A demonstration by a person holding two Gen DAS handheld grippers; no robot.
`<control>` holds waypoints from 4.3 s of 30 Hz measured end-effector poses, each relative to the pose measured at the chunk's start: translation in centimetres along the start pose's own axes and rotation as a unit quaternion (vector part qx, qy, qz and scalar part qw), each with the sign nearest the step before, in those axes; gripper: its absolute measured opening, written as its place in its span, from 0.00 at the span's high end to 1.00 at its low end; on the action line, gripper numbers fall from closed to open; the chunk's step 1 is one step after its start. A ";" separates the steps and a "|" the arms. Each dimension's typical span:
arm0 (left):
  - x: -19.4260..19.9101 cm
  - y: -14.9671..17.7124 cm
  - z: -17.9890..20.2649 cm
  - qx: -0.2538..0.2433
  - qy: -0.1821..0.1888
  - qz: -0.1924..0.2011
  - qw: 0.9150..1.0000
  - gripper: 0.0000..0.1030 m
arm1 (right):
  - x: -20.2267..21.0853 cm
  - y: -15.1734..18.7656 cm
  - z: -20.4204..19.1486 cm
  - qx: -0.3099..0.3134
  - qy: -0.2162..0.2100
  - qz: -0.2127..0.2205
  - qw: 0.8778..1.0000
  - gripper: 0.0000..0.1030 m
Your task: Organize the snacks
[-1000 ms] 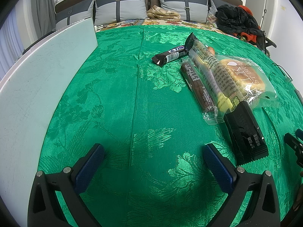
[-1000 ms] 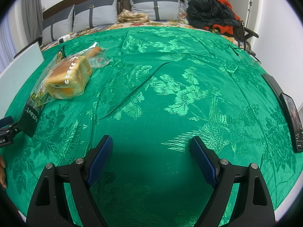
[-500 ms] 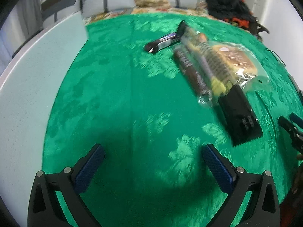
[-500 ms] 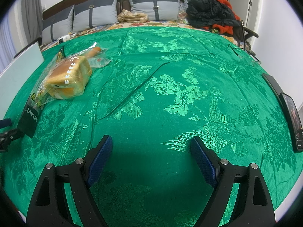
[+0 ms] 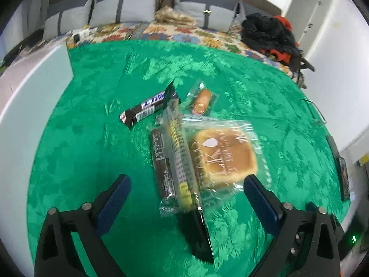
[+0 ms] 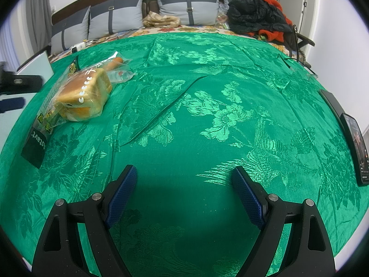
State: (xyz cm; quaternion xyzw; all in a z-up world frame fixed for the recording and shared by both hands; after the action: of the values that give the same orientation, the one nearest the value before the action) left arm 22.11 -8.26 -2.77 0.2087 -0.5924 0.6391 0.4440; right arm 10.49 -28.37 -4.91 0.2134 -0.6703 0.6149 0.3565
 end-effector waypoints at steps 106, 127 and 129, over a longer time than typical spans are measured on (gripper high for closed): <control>0.1 6.1 -11.8 -0.014 -0.115 0.017 0.993 0.00 | -0.1 -0.1 0.1 -0.001 0.001 -0.002 1.000 0.15; 0.0 6.1 -11.8 -0.014 -0.116 0.018 0.993 0.00 | -0.1 -0.1 0.1 -0.002 0.001 -0.002 1.000 0.15; 0.0 6.1 -11.8 -0.014 -0.116 0.018 0.993 0.00 | -0.1 -0.1 0.1 -0.002 0.001 -0.002 1.000 0.15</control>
State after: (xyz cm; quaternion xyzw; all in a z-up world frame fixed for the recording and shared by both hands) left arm 20.14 3.43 -8.75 0.2649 -0.6523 0.6100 0.3635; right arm 10.65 -28.48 -4.89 0.2138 -0.6706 0.6132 0.3586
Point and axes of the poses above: each gripper's, at about its wrist camera, not at the fingertips, and x roughly against the way its jaws point, z to its right, y to its underside, the point moved 1 cm from there along -x, roughly the way its jaws point, and after that the axes turned 3 degrees about z, right-handed, at the moved point
